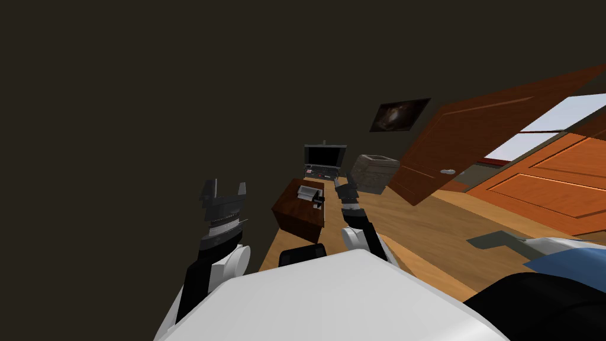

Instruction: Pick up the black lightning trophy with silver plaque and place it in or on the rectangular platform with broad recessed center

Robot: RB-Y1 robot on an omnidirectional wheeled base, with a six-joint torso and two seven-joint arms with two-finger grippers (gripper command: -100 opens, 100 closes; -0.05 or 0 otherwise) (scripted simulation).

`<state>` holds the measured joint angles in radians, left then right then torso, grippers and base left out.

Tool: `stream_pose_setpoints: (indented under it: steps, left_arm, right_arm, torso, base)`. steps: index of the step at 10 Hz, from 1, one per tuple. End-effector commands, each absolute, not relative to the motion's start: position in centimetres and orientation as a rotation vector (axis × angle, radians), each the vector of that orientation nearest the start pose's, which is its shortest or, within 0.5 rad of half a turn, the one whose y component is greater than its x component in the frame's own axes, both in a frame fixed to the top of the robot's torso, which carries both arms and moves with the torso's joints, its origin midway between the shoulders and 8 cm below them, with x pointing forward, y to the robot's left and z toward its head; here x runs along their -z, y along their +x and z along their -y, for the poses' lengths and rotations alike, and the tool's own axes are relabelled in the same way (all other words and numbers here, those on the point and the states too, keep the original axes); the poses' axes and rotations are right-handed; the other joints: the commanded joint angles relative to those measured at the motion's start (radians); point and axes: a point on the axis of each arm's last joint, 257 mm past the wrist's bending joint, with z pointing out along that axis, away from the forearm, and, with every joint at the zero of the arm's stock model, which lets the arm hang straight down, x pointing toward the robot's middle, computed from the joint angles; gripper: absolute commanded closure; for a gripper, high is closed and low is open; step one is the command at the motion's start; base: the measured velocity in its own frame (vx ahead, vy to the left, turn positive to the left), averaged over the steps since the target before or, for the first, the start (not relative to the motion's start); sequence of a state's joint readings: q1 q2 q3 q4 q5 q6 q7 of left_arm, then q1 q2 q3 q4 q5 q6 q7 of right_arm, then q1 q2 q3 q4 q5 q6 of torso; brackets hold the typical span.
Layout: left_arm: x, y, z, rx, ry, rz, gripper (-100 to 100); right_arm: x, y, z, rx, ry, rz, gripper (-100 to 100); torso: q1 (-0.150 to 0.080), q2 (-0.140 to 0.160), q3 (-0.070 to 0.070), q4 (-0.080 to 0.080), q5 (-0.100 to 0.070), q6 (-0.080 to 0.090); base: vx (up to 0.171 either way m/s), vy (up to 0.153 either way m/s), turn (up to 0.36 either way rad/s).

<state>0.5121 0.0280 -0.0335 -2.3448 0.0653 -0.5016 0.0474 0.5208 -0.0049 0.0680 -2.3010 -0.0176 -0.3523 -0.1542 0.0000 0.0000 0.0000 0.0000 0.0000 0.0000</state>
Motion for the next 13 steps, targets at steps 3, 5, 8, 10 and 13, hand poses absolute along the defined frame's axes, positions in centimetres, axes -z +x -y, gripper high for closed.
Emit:
stream_pose_setpoints:
  steps: [3,5,8,10,13]
  left_arm:
    - [-4.9,33.0,-27.2,1.433,-0.656,-0.545,0]
    - [-4.9,33.0,-27.2,1.433,-0.656,-0.545,0]
    - [-4.9,33.0,-27.2,1.433,-0.656,-0.545,0]
    - [-4.9,33.0,-27.2,1.433,-0.656,-0.545,0]
    - [-4.9,33.0,-27.2,1.433,-0.656,-0.545,0]
  right_arm:
    - [2.0,36.9,25.2,-1.451,0.818,-0.764,-100]
    - [4.2,37.3,24.5,-1.417,0.79,-0.855,-100]
    - [7.3,37.7,23.9,-1.368,0.761,-0.969,-100]
    - [9.2,37.9,23.6,-1.338,0.744,-1.034,-100]
    - [13.6,38.1,23.2,-1.27,0.701,-1.177,-100]
  torso:
    - [0.0,-0.001,0.0,0.0,0.0,0.0]
    - [-0.001,-0.001,-0.001,0.0,0.0,0.0]
    - [-0.001,0.0,0.0,0.0,0.0,0.0]
    - [-0.001,0.0,0.0,0.0,0.0,0.0]
    - [-0.001,0.0,0.0,0.0,0.0,0.0]
  base:
    - [0.012,0.0,-0.003]
    - [0.01,-0.005,-0.01]
    - [0.002,-0.011,-0.006]
    - [-0.002,-0.01,0.003]
    - [0.002,-0.01,0.017]
